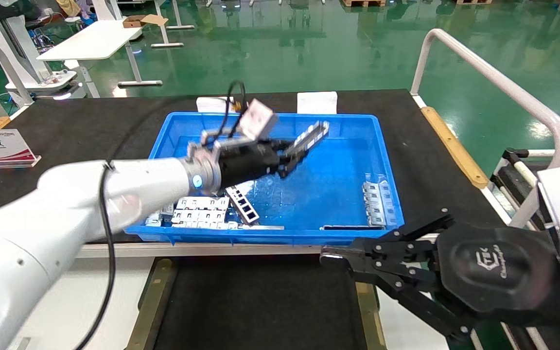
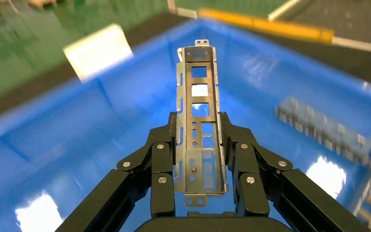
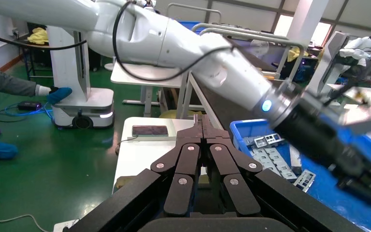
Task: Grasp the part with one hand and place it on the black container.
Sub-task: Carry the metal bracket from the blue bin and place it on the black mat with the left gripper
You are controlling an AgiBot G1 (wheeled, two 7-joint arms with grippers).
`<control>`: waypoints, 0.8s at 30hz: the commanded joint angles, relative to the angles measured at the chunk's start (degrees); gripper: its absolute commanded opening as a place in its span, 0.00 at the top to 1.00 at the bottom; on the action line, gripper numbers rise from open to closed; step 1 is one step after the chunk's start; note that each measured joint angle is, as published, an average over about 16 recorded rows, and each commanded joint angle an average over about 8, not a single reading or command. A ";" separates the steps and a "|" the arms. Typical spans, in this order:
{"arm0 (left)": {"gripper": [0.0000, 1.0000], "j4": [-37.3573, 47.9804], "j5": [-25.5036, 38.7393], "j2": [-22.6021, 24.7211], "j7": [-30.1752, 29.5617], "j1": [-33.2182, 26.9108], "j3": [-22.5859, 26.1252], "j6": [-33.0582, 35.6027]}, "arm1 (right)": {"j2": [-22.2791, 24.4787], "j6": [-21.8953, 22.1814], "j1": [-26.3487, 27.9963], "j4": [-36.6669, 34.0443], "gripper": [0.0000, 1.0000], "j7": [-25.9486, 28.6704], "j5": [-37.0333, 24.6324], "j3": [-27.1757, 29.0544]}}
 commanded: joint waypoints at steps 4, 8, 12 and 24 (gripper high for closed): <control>1.00 -1.76 -3.32 -2.48 3.59 -1.57 -1.90 8.22 | 0.00 0.00 0.00 0.00 1.00 0.00 0.00 0.00; 1.00 -3.83 -6.20 -5.94 7.16 -1.29 -3.56 19.10 | 0.00 0.00 0.00 0.00 1.00 0.00 0.00 -0.01; 1.00 -5.75 -7.79 -8.77 8.54 -0.26 -4.23 25.57 | 0.00 0.00 0.00 0.00 1.00 -0.01 0.01 -0.01; 1.00 -23.96 -8.48 -20.70 3.75 9.65 -2.80 27.21 | 0.01 0.01 0.01 0.00 1.00 -0.01 0.01 -0.02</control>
